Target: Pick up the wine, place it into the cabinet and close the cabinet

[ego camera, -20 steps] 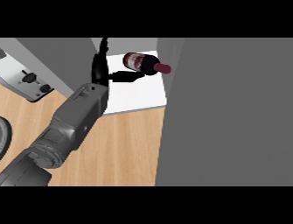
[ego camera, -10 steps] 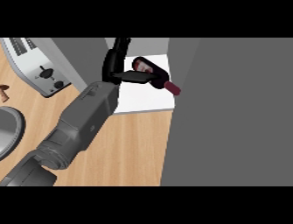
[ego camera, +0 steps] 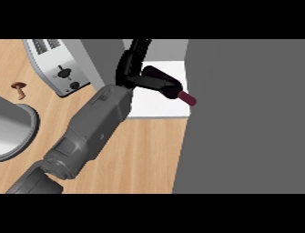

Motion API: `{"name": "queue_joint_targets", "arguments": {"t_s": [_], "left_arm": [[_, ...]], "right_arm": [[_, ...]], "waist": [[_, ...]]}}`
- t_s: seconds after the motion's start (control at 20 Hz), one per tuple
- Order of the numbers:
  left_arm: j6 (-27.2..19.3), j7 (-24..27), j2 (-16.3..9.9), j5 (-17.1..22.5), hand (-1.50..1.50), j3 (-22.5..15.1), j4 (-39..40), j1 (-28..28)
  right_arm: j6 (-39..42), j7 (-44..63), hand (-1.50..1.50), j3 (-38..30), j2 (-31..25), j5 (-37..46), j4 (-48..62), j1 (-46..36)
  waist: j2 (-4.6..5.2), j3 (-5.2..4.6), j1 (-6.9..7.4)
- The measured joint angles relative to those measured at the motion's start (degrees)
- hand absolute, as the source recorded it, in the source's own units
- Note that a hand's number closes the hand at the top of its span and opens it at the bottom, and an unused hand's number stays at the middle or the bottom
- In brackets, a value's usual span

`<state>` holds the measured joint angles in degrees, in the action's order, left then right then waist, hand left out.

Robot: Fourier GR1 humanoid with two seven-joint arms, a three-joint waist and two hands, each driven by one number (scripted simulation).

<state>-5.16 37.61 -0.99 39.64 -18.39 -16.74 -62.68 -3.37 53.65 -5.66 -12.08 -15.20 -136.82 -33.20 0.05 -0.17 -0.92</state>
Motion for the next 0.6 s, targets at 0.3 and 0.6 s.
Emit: {"name": "queue_joint_targets", "arguments": {"t_s": [0.3, 0.6], "left_arm": [[-4.18, -5.34, 0.51, -2.17, -1.50, -3.31, -13.16, 3.98], [-11.70, -13.02, 0.87, -3.84, -1.50, -8.83, -31.19, 10.39]], "right_arm": [[-0.75, 0.07, -1.50, 0.53, -0.38, 0.42, -0.16, 1.23], [-1.59, -0.27, -1.50, 1.84, -0.66, 1.31, -0.13, 0.99]], "waist": [[-0.77, 0.14, 1.62], [-1.02, 0.15, 2.26]]}}
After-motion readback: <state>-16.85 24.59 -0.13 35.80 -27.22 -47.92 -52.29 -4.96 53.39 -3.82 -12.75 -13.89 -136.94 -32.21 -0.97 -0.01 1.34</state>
